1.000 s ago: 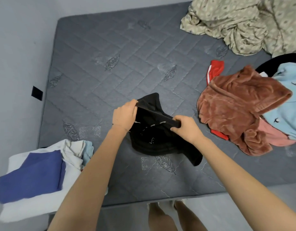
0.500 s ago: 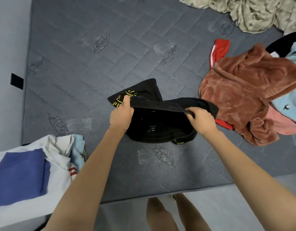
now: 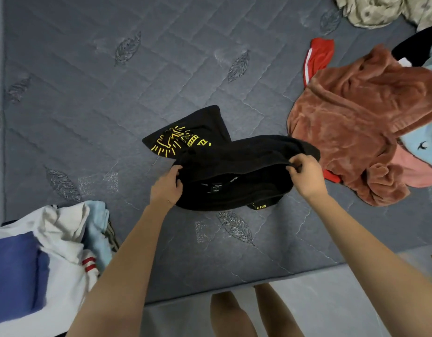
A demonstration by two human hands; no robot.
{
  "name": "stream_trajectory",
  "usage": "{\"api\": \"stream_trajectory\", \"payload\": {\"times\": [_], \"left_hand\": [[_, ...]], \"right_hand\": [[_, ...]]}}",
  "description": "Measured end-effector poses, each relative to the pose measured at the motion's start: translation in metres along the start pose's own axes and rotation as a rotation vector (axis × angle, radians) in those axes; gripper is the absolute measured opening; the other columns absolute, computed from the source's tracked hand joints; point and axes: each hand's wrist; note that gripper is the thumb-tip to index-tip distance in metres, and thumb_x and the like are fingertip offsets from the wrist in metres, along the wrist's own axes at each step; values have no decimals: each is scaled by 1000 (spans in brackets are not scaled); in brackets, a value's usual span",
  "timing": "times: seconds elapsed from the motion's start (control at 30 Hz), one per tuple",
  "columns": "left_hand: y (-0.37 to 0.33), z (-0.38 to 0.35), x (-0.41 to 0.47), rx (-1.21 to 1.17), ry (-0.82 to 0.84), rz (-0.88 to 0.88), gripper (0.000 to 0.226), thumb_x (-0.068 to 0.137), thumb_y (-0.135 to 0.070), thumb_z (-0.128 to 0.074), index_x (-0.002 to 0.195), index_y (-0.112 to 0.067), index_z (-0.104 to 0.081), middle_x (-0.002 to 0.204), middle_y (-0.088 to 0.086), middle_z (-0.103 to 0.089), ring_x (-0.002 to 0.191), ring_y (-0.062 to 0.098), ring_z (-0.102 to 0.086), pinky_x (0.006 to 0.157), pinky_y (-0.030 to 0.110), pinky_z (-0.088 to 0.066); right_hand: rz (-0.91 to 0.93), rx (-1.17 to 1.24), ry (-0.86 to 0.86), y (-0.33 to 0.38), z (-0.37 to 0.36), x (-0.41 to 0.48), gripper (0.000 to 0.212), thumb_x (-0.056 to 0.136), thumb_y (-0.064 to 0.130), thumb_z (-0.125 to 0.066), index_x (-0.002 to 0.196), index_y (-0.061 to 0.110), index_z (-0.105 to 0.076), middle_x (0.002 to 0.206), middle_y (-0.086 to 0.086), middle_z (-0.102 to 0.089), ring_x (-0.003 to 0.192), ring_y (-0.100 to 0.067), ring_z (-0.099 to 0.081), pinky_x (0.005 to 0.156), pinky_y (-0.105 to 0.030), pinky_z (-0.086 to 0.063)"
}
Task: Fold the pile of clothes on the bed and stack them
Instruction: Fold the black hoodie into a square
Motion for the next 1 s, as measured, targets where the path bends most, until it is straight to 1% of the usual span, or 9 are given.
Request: {"api": "stream_trajectory", "payload": {"times": [0.1,0.2,0.3,0.47,0.57,0.63,0.8,0.93,1.0], "left_hand": [[4,-13,-4,-171,91,39,58,91,-24,-55,144,-25,-32,143,5,-44,129,25,-42,105,43,-39],[11,-26,-6,-57,102,2,69,88,-36,-61,147,-28,-26,150,3,-32,138,26,-28,109,52,-33],[17,-32,-3,-10,-6,26,59,92,-34,-58,144,-22,-33,146,7,-39,134,28,-34,104,52,-38],[20,-30,2,-63,-147,149,40,100,-21,-43,139,-16,-45,131,14,-54,117,33,-51,95,47,-42],[25,-23,-3,-209,-291,197,32,102,-14,-37,123,-6,-59,109,20,-64,101,36,-59,85,39,-45],[25,-13,-9,-333,-402,214,30,100,-7,-35,108,3,-62,97,20,-65,92,35,-60,82,38,-46],[-5,37,-19,-606,-665,177,39,96,5,-34,124,-2,-59,119,1,-58,112,13,-52,96,11,-36],[-36,87,-21,-680,-764,5,44,84,12,-32,109,1,-66,111,11,-66,108,22,-60,94,14,-42],[-48,114,-27,-785,-837,34,45,80,14,-30,103,1,-67,104,11,-65,97,13,-64,85,11,-47]], "right_hand": [[-147,39,18,-11,-12,-5,22,93,23,-60,101,4,-62,102,-19,-61,96,-35,-58,79,-31,-41],[-365,78,153,-19,-20,-12,45,96,50,-44,114,11,-55,109,-14,-63,98,-37,-61,83,-41,-49],[-510,352,268,-21,-30,-20,47,97,44,-48,135,16,-43,113,-9,-55,91,-37,-66,74,-42,-55],[-416,484,111,-35,-39,-27,34,98,6,-49,131,7,-49,122,-19,-59,84,-28,-64,69,-30,-58],[-371,586,22,-33,-28,-26,39,97,-3,-44,132,12,-51,110,-16,-60,89,-25,-62,61,-19,-58],[-344,677,23,-23,-18,-24,39,97,-2,-45,130,18,-53,101,-16,-64,73,-24,-67,60,-23,-59],[-192,740,114,38,7,-11,37,97,-3,-40,119,20,-59,59,-3,-67,51,-12,-66,56,-21,-57],[-91,718,212,82,27,-7,25,86,-6,-62,102,15,-63,58,-1,-63,60,-9,-65,72,-24,-57],[-16,585,221,89,40,-8,33,75,-7,-73,90,20,-62,55,7,-63,60,-2,-62,78,-26,-53]]}}
Point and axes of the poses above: each hand's wrist, its own x-axis towards the middle knuckle, its own z-axis out of the back of the hand, y = z × x
